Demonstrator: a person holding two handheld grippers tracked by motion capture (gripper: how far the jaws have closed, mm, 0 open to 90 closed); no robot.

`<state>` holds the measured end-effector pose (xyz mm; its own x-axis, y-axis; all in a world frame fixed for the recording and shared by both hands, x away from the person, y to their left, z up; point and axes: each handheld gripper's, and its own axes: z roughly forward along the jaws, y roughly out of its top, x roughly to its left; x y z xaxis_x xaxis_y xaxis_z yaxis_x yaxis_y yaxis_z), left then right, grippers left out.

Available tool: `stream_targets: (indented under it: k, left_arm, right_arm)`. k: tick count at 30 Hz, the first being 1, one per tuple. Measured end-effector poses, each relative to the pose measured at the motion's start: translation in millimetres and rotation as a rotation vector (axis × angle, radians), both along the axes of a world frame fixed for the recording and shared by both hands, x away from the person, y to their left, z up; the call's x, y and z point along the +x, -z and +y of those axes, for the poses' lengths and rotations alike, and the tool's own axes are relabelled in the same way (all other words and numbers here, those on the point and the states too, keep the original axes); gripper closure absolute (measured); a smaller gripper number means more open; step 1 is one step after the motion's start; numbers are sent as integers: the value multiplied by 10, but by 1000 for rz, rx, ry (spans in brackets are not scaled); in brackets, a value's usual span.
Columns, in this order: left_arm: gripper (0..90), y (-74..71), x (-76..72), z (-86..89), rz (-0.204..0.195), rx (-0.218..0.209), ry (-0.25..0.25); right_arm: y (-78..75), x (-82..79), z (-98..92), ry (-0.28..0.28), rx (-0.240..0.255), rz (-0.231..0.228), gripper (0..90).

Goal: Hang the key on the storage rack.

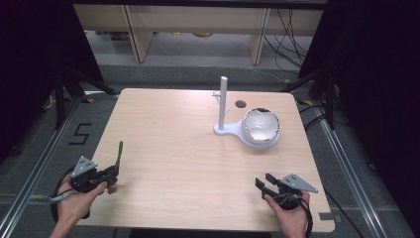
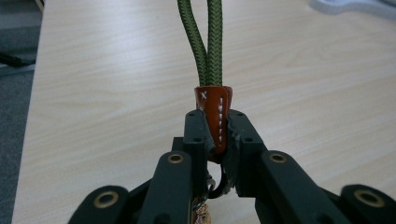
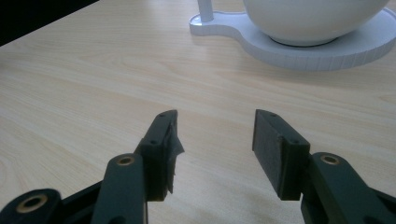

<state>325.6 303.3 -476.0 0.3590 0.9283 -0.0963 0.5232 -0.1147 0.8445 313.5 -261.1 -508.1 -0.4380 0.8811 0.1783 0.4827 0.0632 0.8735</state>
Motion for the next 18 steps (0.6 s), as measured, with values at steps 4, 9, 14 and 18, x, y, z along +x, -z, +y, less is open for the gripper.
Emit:
stream_targets:
  k: [4,9,14,18]
  left_arm:
    - [793,-16,-14,6,-66,-19,-1]
    - [793,-37,-30,5,-129,-22,-1]
    - [792,-25,-24,2,-174,-61,-11]
    - [792,-22,-23,-20,-216,-80,-17]
  right_arm:
    - [7,9,-3,-5,16,-13,510]
    - [0,0,3,0,7,0,509]
    - [1,3,4,4,8,-6,509]
    - [-8,-9,-3,1,12,4,504]
